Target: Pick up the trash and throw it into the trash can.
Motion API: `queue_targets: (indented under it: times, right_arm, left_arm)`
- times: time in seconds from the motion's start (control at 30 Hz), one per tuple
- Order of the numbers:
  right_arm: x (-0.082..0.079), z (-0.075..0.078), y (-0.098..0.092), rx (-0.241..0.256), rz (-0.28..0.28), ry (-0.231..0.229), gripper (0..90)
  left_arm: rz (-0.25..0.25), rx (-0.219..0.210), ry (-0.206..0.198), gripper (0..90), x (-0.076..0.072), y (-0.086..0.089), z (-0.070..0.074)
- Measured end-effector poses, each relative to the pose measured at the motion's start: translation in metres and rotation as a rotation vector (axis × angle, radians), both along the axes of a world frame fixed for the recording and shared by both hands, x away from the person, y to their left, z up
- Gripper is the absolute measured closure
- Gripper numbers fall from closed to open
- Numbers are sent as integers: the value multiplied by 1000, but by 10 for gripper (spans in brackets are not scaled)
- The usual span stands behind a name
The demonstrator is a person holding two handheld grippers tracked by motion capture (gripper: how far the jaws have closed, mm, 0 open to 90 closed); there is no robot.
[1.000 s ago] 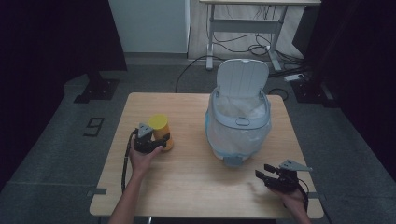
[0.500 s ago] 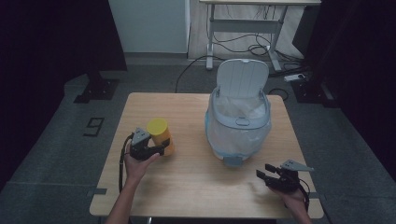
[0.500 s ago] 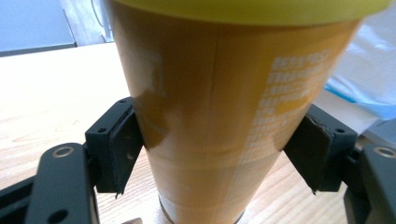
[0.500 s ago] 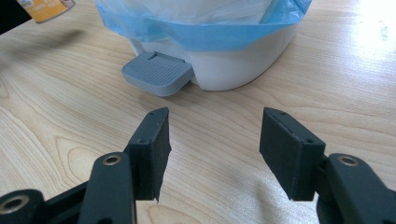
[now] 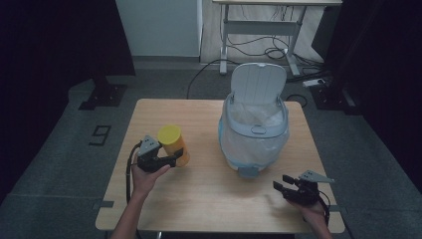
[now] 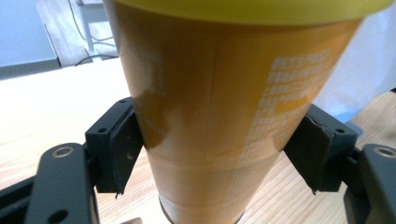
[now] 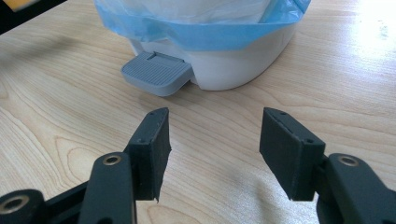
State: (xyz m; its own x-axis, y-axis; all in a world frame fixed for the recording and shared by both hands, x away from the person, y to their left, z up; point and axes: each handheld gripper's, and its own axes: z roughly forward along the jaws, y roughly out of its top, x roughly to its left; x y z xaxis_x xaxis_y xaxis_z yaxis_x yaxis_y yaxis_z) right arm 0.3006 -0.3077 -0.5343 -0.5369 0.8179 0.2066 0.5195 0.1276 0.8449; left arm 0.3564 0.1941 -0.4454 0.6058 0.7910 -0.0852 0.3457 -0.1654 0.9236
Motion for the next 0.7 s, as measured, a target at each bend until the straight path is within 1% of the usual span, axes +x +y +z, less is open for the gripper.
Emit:
queue_targets:
  times: [0.13,0.27,0.7]
  right_arm:
    - [0,0,0,0,0,0,424]
    - [1,-1,-1,-8,1,2,423]
    - [2,-2,-3,-12,-4,5,423]
  left_arm:
    - [-12,-12,-11,245,-4,-2,8]
    - [-23,-32,-9,245,-6,-4,14]
    - [-51,-37,-29,245,-10,-11,32]
